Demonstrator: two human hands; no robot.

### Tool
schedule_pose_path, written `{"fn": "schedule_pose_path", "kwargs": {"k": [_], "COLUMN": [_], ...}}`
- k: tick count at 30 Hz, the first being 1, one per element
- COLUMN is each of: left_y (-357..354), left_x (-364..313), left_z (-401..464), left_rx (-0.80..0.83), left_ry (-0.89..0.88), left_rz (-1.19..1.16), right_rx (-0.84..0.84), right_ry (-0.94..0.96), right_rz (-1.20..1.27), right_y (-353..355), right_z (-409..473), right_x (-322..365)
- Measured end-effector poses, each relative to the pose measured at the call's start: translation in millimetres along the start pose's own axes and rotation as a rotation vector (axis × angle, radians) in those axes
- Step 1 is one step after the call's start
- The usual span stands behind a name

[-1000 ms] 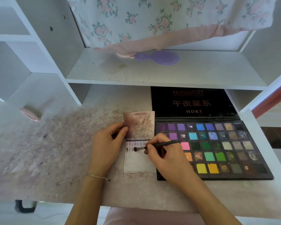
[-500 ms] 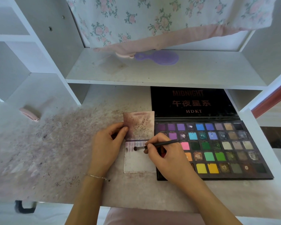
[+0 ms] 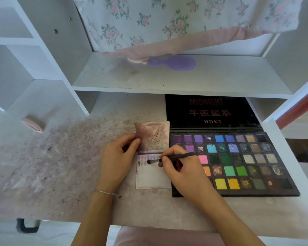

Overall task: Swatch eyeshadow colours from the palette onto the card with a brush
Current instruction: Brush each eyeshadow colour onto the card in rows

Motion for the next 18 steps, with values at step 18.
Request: {"fn": "schedule_pose_path", "kwargs": {"k": [18], "left_y": [0], "left_x": [1], "left_z": [0], "left_rx": [0.005], "left_ry": [0.008], "left_rz": [0.012], "right_rx": [-0.114], "right_ry": [0.028], "right_rz": [0.343], "right_y": [13], "right_z": [-1], "right_x": [1]}}
Point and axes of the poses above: each hand's wrist, its own z-axis towards the middle knuckle, its own y-axis out of the back of the hand, x = y × z, the point moved 3 cm from there along z, towards the middle knuckle, and after that the axes turned 12 degrees about -y, right-handed, at the moved point
